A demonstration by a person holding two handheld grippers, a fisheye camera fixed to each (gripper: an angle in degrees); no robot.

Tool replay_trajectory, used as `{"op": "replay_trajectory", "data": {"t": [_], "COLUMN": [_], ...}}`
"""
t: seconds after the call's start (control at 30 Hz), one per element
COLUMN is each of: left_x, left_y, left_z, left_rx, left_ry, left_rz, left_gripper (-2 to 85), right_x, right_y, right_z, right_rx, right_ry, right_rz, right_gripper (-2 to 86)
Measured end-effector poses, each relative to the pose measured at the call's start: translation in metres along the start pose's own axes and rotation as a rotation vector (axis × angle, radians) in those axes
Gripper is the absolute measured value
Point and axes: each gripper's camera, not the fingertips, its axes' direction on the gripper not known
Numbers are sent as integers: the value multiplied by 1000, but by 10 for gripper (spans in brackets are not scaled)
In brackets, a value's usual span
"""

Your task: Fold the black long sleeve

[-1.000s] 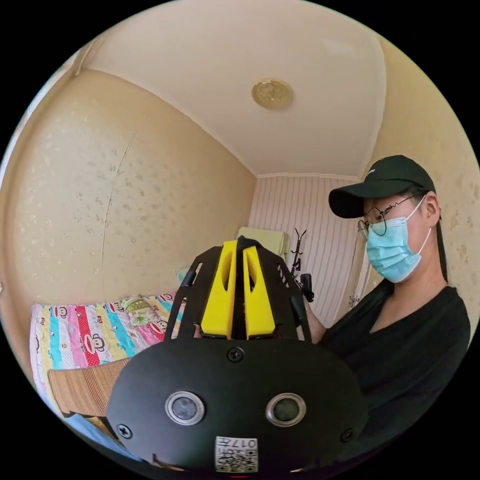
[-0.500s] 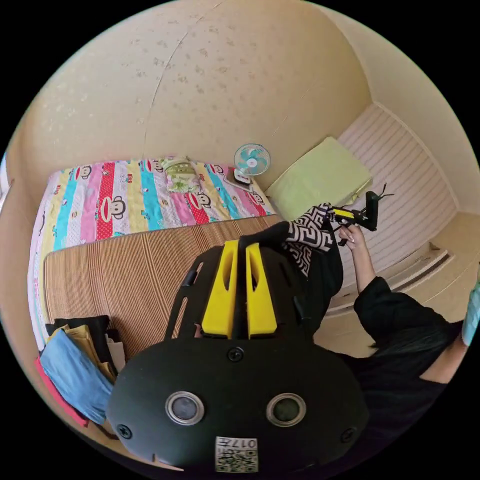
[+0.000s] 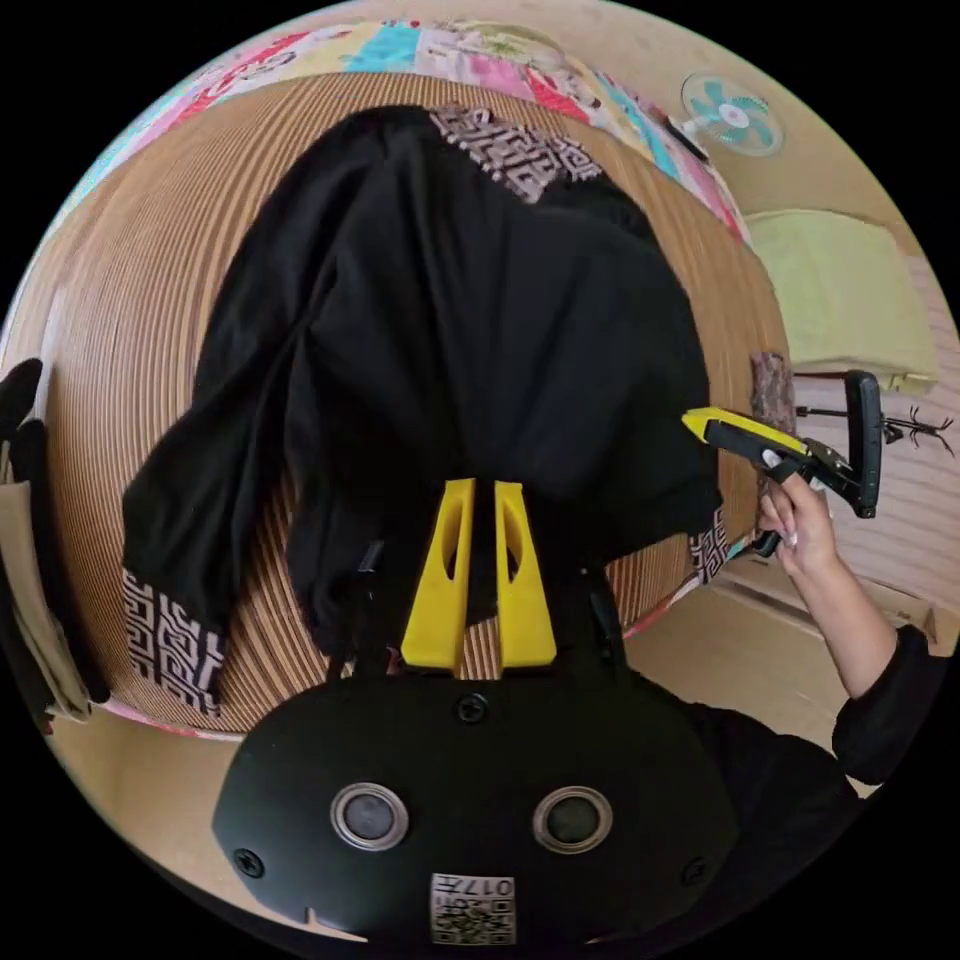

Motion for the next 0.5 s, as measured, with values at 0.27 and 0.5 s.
{"op": "replay_trajectory", "data": {"t": [0.27,0.5], "left_x": [-68,-266], "left_y": [82,80], "left_z": [-66,-154], "left_rx": [100,421], "left_ry": [164,334], "left_rz": [-234,-914], "left_gripper": [25,108], "right_x": [46,164], "right_y": [84,136], "right_z": [-14,-10], "right_rx": [-52,83], "right_ry": [-283,-523], "right_rz": [326,1208], "right_gripper": [60,104]}}
